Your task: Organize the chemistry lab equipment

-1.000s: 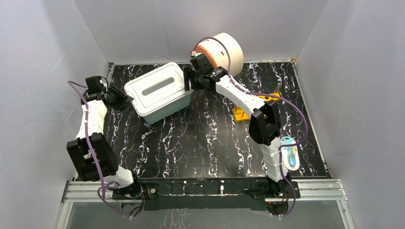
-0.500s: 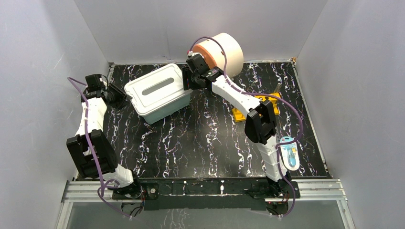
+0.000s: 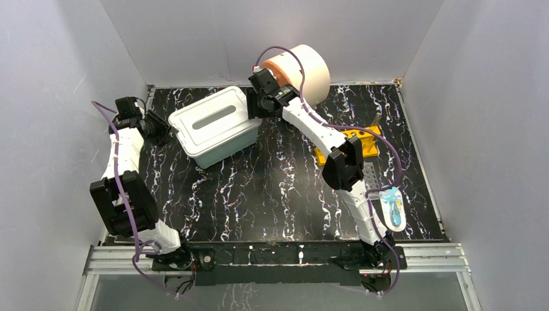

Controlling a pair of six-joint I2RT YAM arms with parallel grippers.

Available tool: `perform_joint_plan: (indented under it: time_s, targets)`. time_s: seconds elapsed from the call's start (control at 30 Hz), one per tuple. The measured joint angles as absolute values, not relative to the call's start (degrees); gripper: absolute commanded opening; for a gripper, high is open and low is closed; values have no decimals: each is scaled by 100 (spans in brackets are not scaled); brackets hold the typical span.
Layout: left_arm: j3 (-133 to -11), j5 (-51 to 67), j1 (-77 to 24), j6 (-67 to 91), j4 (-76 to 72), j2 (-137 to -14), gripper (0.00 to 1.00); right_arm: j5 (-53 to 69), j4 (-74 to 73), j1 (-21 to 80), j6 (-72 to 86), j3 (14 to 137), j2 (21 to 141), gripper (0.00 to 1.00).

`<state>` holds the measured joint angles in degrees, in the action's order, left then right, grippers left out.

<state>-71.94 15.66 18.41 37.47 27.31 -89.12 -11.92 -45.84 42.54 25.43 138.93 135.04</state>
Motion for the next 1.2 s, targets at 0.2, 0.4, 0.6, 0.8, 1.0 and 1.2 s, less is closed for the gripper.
perform_joint_plan:
  time_s: [0.2,0.4,0.6,0.8,1.0,1.2]
  targets:
    - [-7699,1498,1833,3461,3173,-9159,47,-1111,-4875,4248,2421,14134,13537,74]
    - [-8031,1347,1756,3146,3470,-8890,69,-987,-4827,4250,2375,13423,12905,83]
    - [-8009,1444,1122,2893,3472,-7817,86,-1179,-4560,4272,2375,11225,10746,93]
    - [-7575,1684,668,2810,3308,-6615,98,-1791,-4316,4278,2373,9153,8359,99]
    - [-6785,1603,519,2989,3422,-6080,98,-2412,-4517,4278,2427,8184,6991,99]
    - [-6678,1391,502,3188,3822,-5546,98,-2980,-5120,4278,2676,7800,6309,99]
